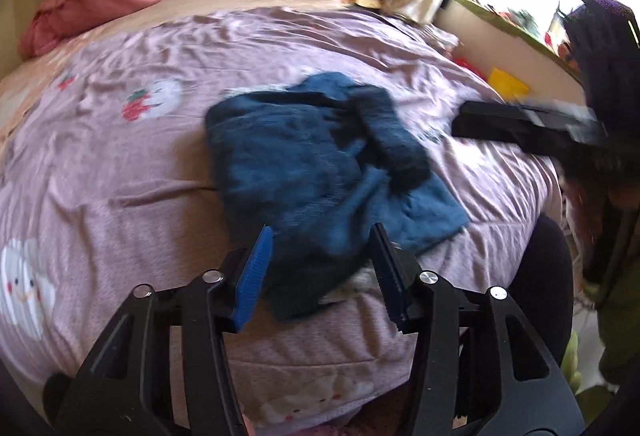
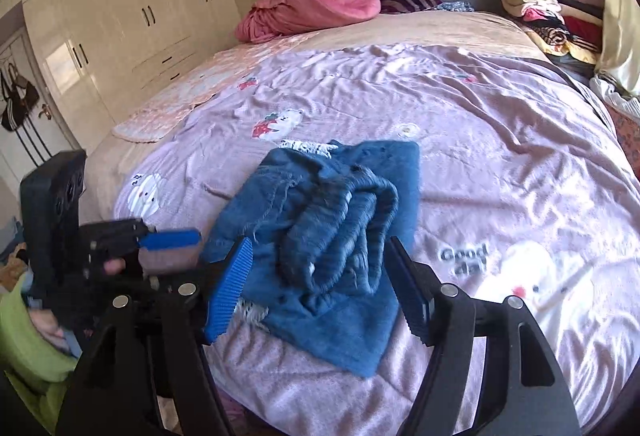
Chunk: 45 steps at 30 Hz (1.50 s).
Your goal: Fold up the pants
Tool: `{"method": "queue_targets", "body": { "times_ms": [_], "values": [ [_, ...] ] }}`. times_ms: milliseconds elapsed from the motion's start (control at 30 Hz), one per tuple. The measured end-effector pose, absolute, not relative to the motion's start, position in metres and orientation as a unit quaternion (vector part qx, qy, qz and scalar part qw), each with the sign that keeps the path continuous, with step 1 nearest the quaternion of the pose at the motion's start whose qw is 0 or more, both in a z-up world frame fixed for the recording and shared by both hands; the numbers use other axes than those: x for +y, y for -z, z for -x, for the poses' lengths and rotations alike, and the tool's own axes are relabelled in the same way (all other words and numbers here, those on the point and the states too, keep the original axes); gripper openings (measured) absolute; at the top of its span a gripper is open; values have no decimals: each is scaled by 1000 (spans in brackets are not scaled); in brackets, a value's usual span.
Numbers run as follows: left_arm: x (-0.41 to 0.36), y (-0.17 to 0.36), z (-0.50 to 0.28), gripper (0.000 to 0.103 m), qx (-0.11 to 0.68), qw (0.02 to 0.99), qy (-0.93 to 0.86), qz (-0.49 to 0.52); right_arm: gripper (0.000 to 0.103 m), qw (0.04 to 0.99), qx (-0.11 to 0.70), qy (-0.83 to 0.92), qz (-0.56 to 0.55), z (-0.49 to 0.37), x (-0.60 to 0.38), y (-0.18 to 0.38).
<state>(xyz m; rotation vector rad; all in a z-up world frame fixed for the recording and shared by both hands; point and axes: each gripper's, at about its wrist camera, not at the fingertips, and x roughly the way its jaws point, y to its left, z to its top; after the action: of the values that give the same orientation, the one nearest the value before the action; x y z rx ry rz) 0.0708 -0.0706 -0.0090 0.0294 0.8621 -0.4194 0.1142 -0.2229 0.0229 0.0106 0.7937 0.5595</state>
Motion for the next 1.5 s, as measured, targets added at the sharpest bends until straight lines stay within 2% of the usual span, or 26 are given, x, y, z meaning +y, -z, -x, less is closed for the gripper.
{"method": "queue_targets", "body": {
  "times_ms": [233,300,367,500,533,567,600,667,1100,1333,1433,1500],
  "values": [
    [-82,26,-71,23,422,882,208,-31,67,861,407,-301,57,-172,-175,-29],
    [-83,25,-68,23,420,882,212,-33,63,856,420,-292,79,-195,-164,-23],
    [-83,25,-65,23,418,882,213,-38,47,839,444,-298,99,-216,-152,-13],
    [-86,23,-57,23,411,883,220,-47,46,808,477,-321,124,-238,-138,10],
    [-87,23,-56,23,410,884,221,-50,40,802,483,-327,129,-239,-135,15],
    [-87,23,-56,23,410,883,222,-52,18,793,489,-339,133,-239,-131,21],
    [-87,24,-56,23,410,883,222,-55,10,791,488,-343,136,-239,-129,24],
    [-88,24,-55,23,409,882,226,-58,5,806,471,-324,153,-238,-124,23],
    [-91,34,-63,23,429,872,228,-56,7,815,483,-276,166,-255,-118,42],
    [-95,33,-58,26,428,873,225,-64,22,842,450,-277,106,-238,-152,6],
    [-96,32,-55,26,426,874,223,-64,35,855,431,-269,103,-222,-165,-7],
    [-95,30,-53,30,425,875,223,-61,39,864,417,-267,94,-209,-174,-16]
  ]
}}
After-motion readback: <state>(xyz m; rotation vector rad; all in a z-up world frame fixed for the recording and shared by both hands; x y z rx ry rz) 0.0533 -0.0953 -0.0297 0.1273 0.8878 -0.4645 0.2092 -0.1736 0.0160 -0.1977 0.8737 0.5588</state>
